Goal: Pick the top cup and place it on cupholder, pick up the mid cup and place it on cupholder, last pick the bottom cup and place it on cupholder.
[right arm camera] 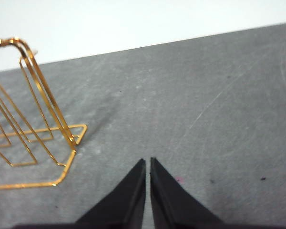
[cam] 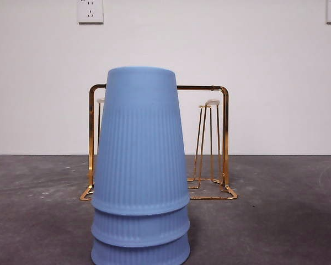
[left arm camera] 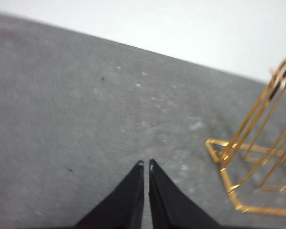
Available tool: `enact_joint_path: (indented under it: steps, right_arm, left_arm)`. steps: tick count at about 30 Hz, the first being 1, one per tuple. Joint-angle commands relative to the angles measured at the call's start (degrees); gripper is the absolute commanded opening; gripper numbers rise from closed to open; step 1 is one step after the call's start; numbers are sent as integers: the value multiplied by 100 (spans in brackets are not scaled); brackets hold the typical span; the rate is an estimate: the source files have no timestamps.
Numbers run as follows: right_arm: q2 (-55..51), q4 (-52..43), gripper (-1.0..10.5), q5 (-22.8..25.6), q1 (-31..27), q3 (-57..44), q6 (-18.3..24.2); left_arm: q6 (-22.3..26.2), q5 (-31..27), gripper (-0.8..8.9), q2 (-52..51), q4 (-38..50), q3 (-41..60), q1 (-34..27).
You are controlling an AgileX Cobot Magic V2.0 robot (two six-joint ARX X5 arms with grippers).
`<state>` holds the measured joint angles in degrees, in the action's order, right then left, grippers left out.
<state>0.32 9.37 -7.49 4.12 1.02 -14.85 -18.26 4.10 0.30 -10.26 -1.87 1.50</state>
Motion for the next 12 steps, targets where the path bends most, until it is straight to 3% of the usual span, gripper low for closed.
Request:
enact_joint_path:
  steps: [1, 6, 12]
  right_arm:
    - [-11, -81, 11, -52, 2, -24, -691]
    - [-11, -356, 11, -190, 2, 90, -1237]
    - [-7, -315, 10, -192, 2, 680, -1309]
  left_arm:
    - [-1158, 90, 9, -11, -33, 24, -15]
    - [-1298, 459, 9, -11, -31, -249, -13]
    - [-1438, 527, 10, 46, -87, -811, -15]
